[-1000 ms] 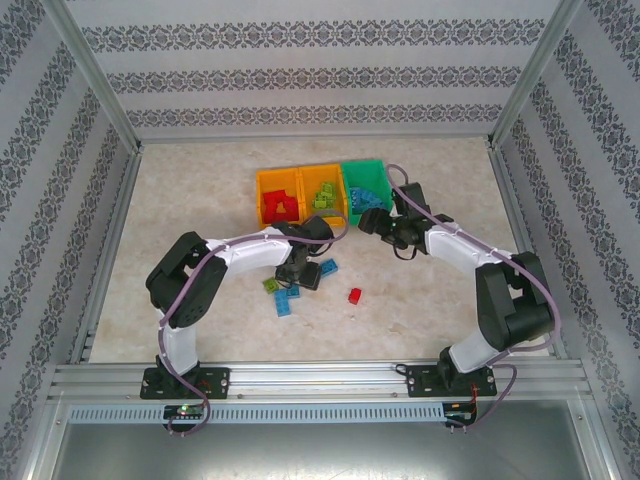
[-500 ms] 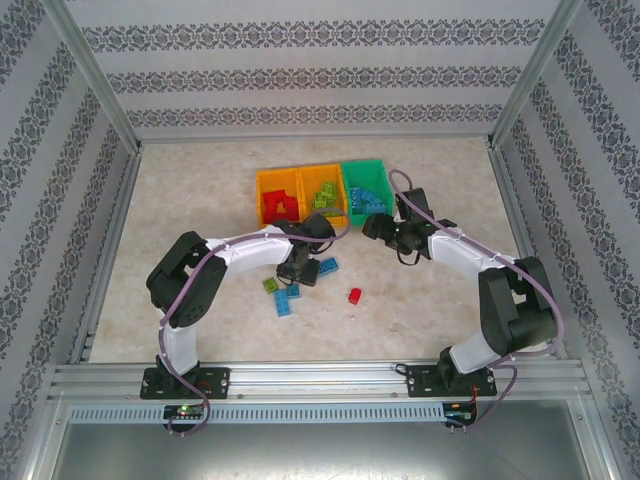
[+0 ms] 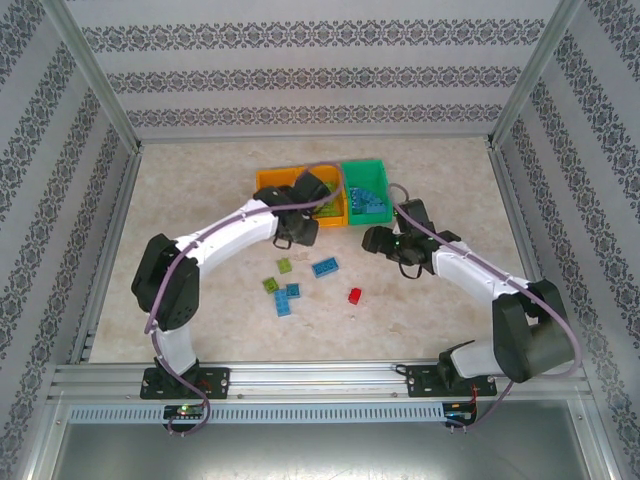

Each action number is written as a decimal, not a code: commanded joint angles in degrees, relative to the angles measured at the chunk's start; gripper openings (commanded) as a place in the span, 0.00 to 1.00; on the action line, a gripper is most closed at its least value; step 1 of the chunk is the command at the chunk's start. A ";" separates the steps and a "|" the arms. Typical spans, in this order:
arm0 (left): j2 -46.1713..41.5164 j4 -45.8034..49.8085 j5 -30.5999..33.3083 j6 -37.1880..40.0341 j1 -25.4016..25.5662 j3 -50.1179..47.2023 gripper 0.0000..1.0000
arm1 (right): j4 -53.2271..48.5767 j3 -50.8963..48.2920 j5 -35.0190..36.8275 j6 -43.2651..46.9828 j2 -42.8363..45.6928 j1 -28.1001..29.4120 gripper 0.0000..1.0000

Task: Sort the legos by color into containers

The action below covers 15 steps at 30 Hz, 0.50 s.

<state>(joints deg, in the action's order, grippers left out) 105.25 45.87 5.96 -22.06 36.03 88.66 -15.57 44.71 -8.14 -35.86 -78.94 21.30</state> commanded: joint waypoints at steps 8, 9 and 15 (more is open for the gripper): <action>11.29 4.51 -2.79 4.48 -12.28 14.57 0.31 | -8.03 -1.41 3.82 5.61 1.75 10.45 0.75; 12.66 5.02 -2.88 4.65 -12.87 16.08 0.31 | -8.84 -1.38 3.99 4.92 1.24 11.03 0.75; 18.51 7.19 -2.54 4.93 -14.78 22.80 0.35 | -10.43 -2.16 3.54 -2.47 -1.45 15.34 0.74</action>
<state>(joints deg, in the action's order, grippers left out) 122.93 49.15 3.46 -18.55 21.98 108.49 -23.14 43.72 -5.67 -34.50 -79.09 34.81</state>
